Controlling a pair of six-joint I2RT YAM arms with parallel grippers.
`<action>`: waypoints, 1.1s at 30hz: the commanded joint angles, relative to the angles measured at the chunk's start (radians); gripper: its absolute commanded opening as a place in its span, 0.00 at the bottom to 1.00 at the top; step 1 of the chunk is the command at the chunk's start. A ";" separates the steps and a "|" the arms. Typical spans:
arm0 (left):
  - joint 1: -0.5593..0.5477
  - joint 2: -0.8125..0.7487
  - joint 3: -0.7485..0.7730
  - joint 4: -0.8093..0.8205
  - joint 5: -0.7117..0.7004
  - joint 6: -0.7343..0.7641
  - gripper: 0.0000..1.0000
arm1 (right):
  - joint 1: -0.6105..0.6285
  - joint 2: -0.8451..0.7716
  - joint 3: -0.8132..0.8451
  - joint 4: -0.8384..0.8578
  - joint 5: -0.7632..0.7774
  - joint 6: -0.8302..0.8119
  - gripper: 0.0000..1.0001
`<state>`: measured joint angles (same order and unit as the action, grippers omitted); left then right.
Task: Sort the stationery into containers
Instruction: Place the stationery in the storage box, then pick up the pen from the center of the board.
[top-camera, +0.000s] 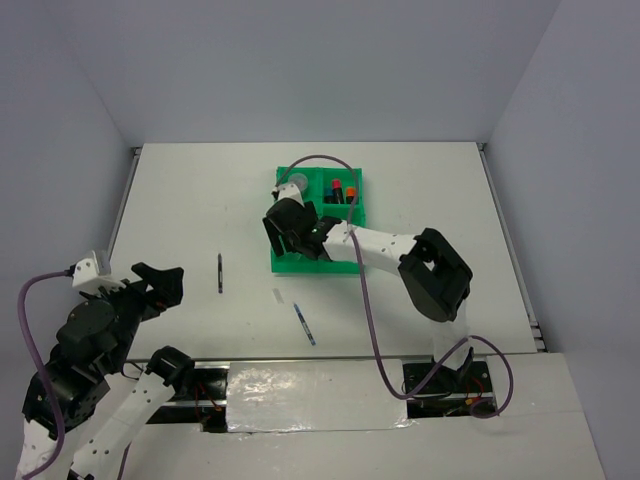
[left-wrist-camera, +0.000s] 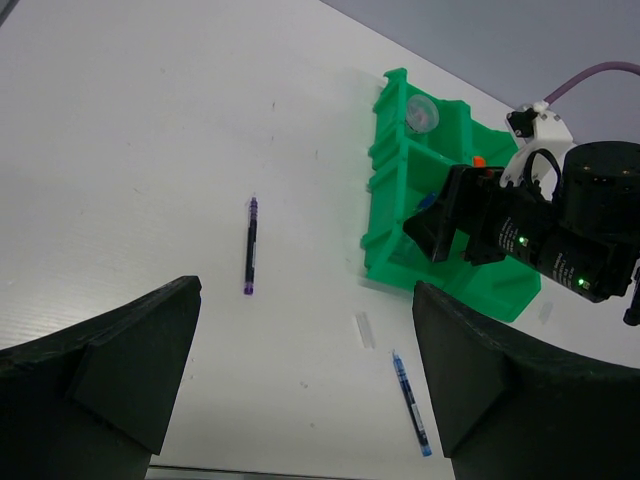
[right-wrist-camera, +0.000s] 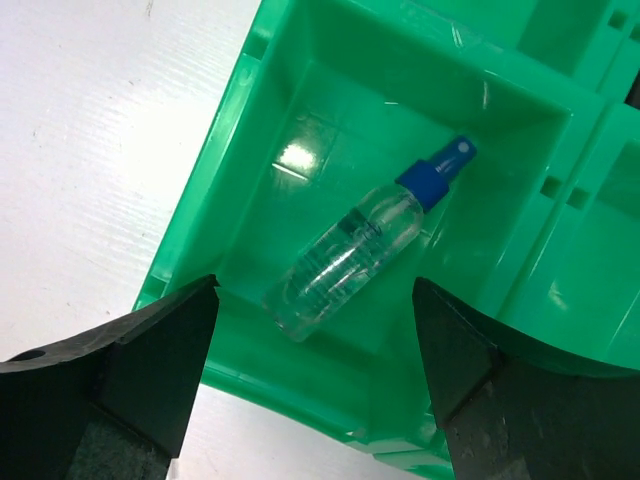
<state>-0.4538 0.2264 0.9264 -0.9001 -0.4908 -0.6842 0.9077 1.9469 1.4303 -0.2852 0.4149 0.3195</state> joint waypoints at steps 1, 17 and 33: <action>0.006 0.010 -0.003 0.050 0.012 0.015 0.99 | 0.017 -0.103 0.015 0.018 0.022 -0.010 0.87; 0.006 0.119 0.005 0.021 0.024 -0.012 0.99 | 0.263 -0.465 -0.341 -0.201 -0.033 0.202 1.00; 0.006 0.266 0.020 -0.039 -0.009 -0.061 0.99 | 0.344 -0.252 -0.380 -0.216 -0.070 0.293 0.72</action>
<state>-0.4538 0.5140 0.9314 -0.9512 -0.4858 -0.7372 1.2518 1.6371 0.9901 -0.4931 0.3523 0.6086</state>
